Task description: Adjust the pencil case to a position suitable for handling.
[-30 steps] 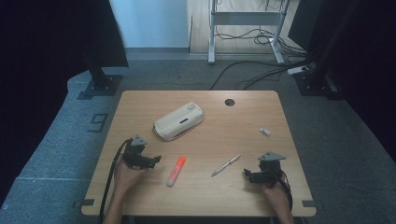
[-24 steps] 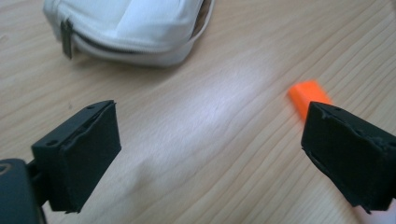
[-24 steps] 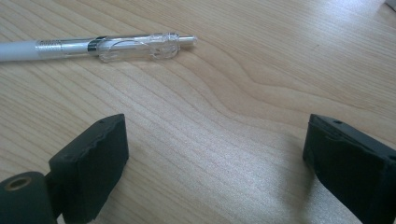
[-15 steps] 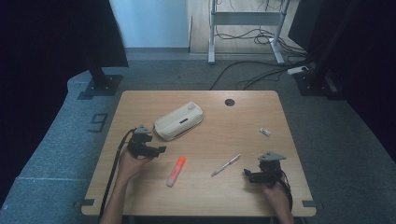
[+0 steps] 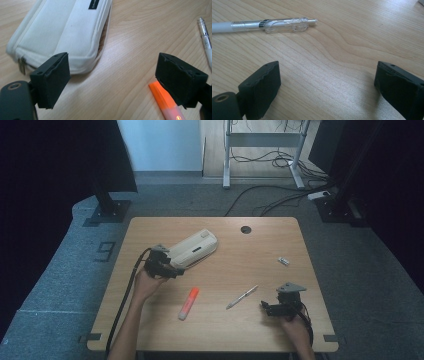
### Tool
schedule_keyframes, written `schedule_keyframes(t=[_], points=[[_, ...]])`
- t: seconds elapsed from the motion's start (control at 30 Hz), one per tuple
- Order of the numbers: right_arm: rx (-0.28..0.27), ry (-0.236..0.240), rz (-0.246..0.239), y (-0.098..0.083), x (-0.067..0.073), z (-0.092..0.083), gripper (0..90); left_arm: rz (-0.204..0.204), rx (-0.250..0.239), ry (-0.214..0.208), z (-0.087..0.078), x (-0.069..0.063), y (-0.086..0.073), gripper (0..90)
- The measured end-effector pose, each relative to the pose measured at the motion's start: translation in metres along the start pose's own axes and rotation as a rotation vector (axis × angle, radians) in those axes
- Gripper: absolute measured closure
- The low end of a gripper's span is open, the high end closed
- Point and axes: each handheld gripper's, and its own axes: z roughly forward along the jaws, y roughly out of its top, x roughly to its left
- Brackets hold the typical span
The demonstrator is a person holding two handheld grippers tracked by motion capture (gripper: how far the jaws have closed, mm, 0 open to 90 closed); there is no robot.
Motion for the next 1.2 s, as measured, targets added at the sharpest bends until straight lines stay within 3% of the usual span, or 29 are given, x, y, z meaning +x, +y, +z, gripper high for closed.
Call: schedule_keyframes(t=[0.13,0.3,0.4,0.47,0.53,0.57,0.6,0.7,0.97,1.07,1.17,1.2], points=[[0.000,0.000,0.001,0.000,0.000,0.000,6.5,-0.002,0.057,-0.010,0.010,0.000,0.019,14.4],[-0.001,-0.001,0.001,0.000,0.000,0.000,6.5,-0.006,0.062,-0.015,0.018,0.003,0.029,15.1],[-0.002,-0.001,-0.003,0.000,0.000,0.000,6.6,0.031,0.101,0.017,0.025,0.007,0.038,14.7],[-0.002,0.000,-0.001,0.000,0.000,0.000,6.7,0.036,0.100,0.039,0.026,0.008,0.042,14.9],[-0.002,0.000,-0.002,0.000,0.000,0.000,6.7,0.030,0.084,0.032,0.026,0.010,0.043,21.5],[-0.002,0.000,-0.002,0.000,0.000,0.000,6.7,0.019,0.070,0.020,0.026,0.013,0.043,21.5],[-0.002,0.001,-0.004,0.000,0.000,0.000,6.8,-0.019,0.047,-0.006,0.026,0.020,0.043,25.1],[-0.004,0.001,-0.004,0.000,0.000,0.000,6.9,-0.040,0.044,-0.010,0.030,0.028,0.041,26.0],[-0.004,0.001,-0.004,0.000,0.000,0.000,6.9,0.013,0.093,-0.016,0.039,0.033,0.040,27.6],[-0.004,0.001,-0.004,0.000,0.000,0.000,7.0,0.071,0.143,0.019,0.045,0.027,0.046,27.4],[-0.004,0.001,-0.004,0.000,0.000,0.000,7.0,0.067,0.140,0.006,0.049,0.026,0.053,27.4],[-0.004,0.001,-0.004,0.000,0.000,0.000,7.0,0.080,0.164,0.026,0.055,0.025,0.054,27.4]])
